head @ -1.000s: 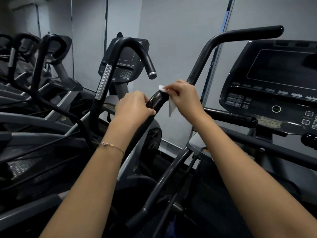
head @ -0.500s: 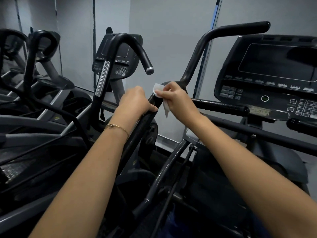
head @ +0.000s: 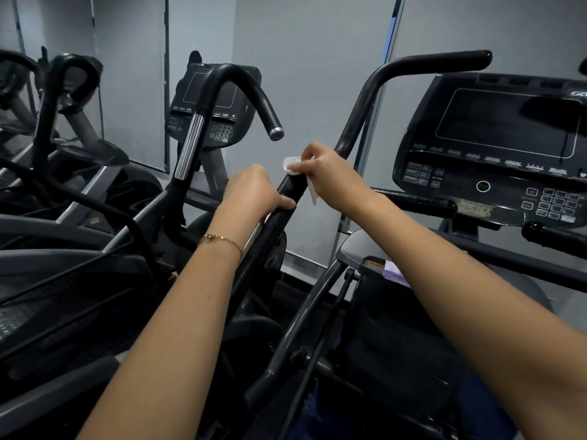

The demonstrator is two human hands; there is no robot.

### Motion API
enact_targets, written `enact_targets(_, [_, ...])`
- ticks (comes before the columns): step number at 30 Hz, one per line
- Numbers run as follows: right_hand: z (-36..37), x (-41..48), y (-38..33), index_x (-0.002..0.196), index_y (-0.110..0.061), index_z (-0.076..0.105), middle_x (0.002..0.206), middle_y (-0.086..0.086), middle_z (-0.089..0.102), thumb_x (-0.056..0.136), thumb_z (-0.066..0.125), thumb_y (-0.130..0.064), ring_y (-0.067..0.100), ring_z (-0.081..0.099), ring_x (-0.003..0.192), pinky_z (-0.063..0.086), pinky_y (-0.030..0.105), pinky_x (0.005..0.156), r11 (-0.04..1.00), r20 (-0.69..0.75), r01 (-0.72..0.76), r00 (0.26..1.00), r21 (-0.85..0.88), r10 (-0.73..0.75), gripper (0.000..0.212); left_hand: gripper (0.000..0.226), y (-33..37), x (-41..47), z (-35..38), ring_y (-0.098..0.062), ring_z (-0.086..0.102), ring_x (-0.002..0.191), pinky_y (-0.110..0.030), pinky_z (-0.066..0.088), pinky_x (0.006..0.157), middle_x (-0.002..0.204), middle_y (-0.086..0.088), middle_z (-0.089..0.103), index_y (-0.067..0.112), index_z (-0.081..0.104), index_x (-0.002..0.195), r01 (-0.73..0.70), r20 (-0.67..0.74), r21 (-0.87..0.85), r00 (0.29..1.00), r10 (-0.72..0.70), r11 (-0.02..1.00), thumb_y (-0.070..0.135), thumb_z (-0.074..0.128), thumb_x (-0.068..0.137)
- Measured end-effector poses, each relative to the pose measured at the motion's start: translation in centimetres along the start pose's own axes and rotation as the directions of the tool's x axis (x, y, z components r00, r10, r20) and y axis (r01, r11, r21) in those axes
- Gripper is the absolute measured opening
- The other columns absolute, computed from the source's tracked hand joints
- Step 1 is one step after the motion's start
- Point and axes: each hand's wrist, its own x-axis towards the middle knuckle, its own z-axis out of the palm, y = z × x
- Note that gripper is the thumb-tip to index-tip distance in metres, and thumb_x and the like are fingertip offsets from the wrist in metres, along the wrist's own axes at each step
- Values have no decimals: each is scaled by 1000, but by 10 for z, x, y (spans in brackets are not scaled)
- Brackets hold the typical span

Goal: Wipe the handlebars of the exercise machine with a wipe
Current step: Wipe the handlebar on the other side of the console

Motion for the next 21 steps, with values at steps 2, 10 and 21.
enact_targets(2, [-1, 2, -8, 104, -11, 62, 105, 6, 47, 94, 47, -16, 20, 42, 97, 32, 29, 79, 998, -4, 66, 998, 0, -66, 19, 48, -1, 1, 1, -32, 62, 96, -32, 39, 60, 79, -17, 62, 4, 46, 66, -8, -5, -20, 1000, 8, 1000, 42, 76, 72])
enact_targets(10, [-18, 24, -20, 125, -14, 58, 122, 10, 45, 92, 52, -5, 28, 40, 114, 39, 34, 93, 944, 211, 155, 973, -292, -94, 35, 52, -4, 4, 2, -30, 62, 95, -28, 38, 60, 89, -13, 65, 2, 65, 100, 21, 7, -62, 1000, -21, 998, 43, 77, 71])
enact_targets(21, [-12, 18, -6, 122, -13, 60, 124, 15, 46, 92, 39, 2, 26, 39, 113, 24, 23, 79, 990, 139, 77, 988, -116, -61, 40, 49, -6, 0, -4, -22, 52, 63, -27, 31, 47, 57, -2, 49, 1, 68, 88, -18, 37, -28, 999, 19, 999, 47, 75, 72])
